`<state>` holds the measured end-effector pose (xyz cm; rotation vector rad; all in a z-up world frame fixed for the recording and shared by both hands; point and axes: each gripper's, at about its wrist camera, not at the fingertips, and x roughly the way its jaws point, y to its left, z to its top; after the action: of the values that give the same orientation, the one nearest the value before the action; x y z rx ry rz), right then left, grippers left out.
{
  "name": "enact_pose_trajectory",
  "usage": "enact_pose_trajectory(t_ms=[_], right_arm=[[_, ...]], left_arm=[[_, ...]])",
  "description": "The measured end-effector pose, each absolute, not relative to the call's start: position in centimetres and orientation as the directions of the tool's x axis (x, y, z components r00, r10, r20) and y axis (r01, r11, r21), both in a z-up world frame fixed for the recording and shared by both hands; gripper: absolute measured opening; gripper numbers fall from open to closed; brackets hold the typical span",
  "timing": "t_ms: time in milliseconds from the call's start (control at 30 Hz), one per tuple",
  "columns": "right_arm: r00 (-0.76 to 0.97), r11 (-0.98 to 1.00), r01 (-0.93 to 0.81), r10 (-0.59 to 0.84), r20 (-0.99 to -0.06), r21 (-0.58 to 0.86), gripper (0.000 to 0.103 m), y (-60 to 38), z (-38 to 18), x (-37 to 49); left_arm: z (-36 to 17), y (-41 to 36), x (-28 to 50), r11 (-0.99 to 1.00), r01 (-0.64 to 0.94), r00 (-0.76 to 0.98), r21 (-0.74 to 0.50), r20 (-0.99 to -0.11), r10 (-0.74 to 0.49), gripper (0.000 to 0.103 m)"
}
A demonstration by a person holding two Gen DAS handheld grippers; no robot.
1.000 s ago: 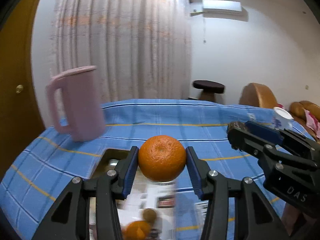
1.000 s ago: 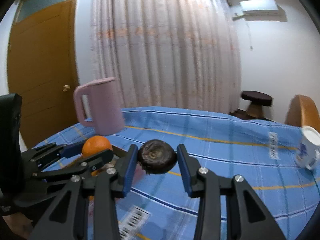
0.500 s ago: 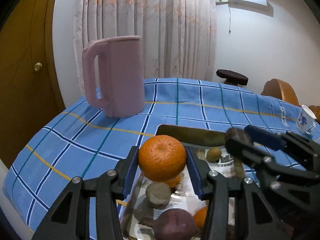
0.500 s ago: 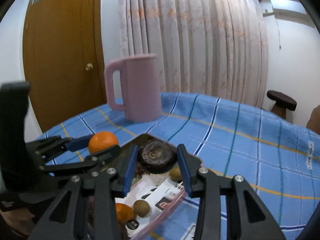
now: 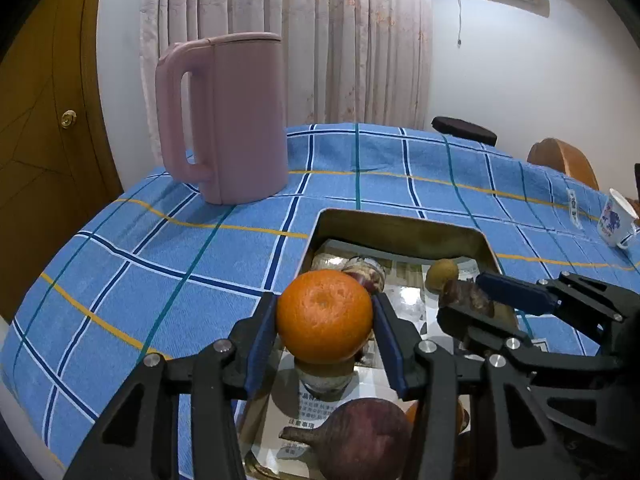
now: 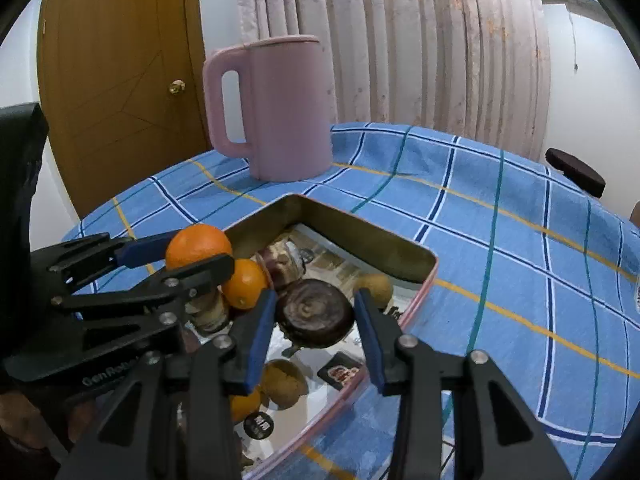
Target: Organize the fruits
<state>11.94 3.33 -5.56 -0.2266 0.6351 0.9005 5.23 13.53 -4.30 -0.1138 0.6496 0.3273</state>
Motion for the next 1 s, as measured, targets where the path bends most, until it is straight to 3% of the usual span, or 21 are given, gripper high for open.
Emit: enact_pose_trajectory(t_ms=[33,133,200,233,333,467,567,700,1000], right_arm=[[0.451,0.612,-0.787,0.658,-0.602,0.080,0.044,3.2,-5.6,11.9],[0.464,0.615,-0.784,0.668,-0.582,0.081,0.061,2.5,-5.0,11.6],[0.460,0.608,-0.788,0.690,-0.558,0.103,0.072,1.7,-4.4,11.3],[0.470,0.611,-0.785,0.692,-0.548,0.099,0.072,1.4,-4.0,11.0],[0.517,0.641,-0.765,0.673,-0.528,0.068,0.073,0.3,-3.0,10.4],[0.592,0.694,-0.719,0.638,-0.492,0.034,0.084,-1.4,-1.8,10.0],[0.631,0.722,-0.691,0.615,-0.473,0.017,0.085,-2.5,-1.1,9.7],[0.672,0.758,-0.652,0.589,-0.448,0.019,0.096,-3.9,-0.6,9.5],[0.692,0.776,-0.630,0.571,-0.442,0.017,0.098,-5.8,-0.5,8.5]], left_arm=[[-4.2,13.5,5.2,0.943,-0.334,0.746,-0.006,-0.613,0.260,0.050],[-3.8,13.8,4.7,0.942,-0.334,0.749,-0.038,-0.617,0.241,0.052],[-3.4,13.6,4.3,0.942,-0.335,0.760,-0.030,-0.600,0.251,0.061],[-3.1,13.4,4.1,0.942,-0.336,0.765,-0.019,-0.589,0.261,0.065],[-2.2,13.1,3.4,0.941,-0.337,0.784,-0.020,-0.560,0.268,0.066],[-1.4,12.7,2.8,0.944,-0.328,0.801,-0.033,-0.540,0.260,0.066],[-1.1,12.5,2.4,0.944,-0.328,0.807,-0.034,-0.530,0.261,0.066],[-1.0,12.1,2.2,0.947,-0.319,0.812,-0.039,-0.526,0.252,0.066],[-0.8,10.8,2.3,0.953,-0.302,0.815,-0.025,-0.526,0.244,0.066]])
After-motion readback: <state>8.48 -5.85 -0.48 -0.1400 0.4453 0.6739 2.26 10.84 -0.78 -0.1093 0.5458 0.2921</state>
